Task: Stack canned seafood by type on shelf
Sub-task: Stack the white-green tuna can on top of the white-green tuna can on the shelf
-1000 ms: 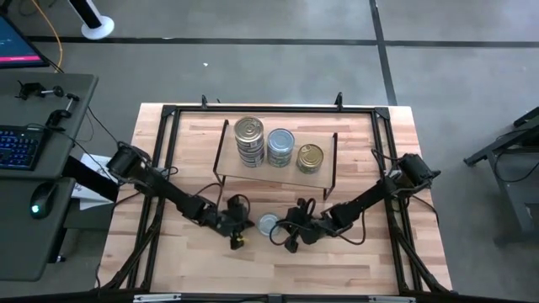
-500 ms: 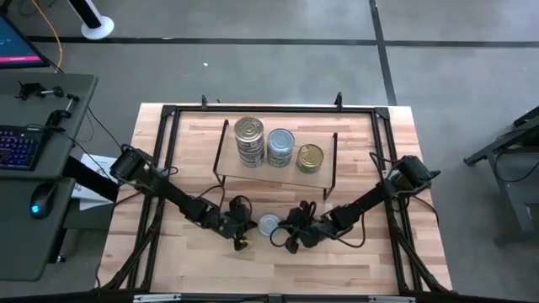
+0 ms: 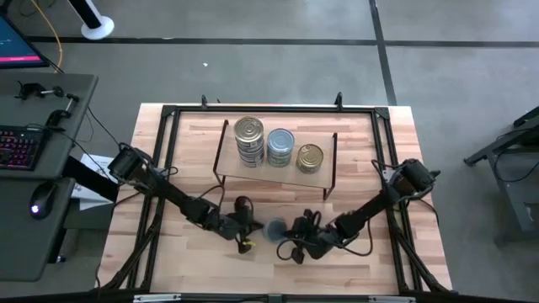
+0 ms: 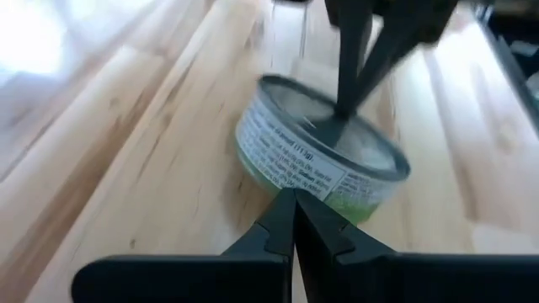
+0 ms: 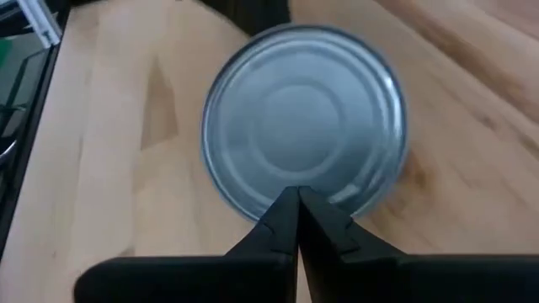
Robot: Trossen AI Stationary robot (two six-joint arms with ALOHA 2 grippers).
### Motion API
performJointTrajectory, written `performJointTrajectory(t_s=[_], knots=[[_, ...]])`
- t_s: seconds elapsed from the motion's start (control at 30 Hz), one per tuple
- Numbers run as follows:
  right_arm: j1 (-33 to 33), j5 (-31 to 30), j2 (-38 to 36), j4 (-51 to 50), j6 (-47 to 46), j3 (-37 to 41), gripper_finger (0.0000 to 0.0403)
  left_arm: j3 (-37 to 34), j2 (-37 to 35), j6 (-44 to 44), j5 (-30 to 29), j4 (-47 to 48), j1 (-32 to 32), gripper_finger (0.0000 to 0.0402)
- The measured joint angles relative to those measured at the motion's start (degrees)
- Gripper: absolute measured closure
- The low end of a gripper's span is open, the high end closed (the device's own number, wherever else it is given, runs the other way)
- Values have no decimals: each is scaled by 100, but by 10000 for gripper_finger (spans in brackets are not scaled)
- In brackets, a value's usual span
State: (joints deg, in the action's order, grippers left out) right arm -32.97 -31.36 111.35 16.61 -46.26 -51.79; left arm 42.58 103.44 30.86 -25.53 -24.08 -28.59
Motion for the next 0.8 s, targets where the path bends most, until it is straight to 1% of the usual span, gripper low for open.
performJointTrajectory(t_s=[0.17, 0.27, 0.47, 0.8], knots=[[-68, 84, 13, -63, -21, 2, 403, 197, -16, -8, -28, -143, 4, 402], [-43, 48, 42, -116, -24, 13, 403, 341, -24, -132, 66, -200, -13, 402], [-31, 30, 52, -159, -26, 22, 403, 555, 11, -401, 129, -1, -80, 402], [-48, 60, 44, -108, -25, 22, 403, 565, 8, -396, 95, -19, -84, 401]])
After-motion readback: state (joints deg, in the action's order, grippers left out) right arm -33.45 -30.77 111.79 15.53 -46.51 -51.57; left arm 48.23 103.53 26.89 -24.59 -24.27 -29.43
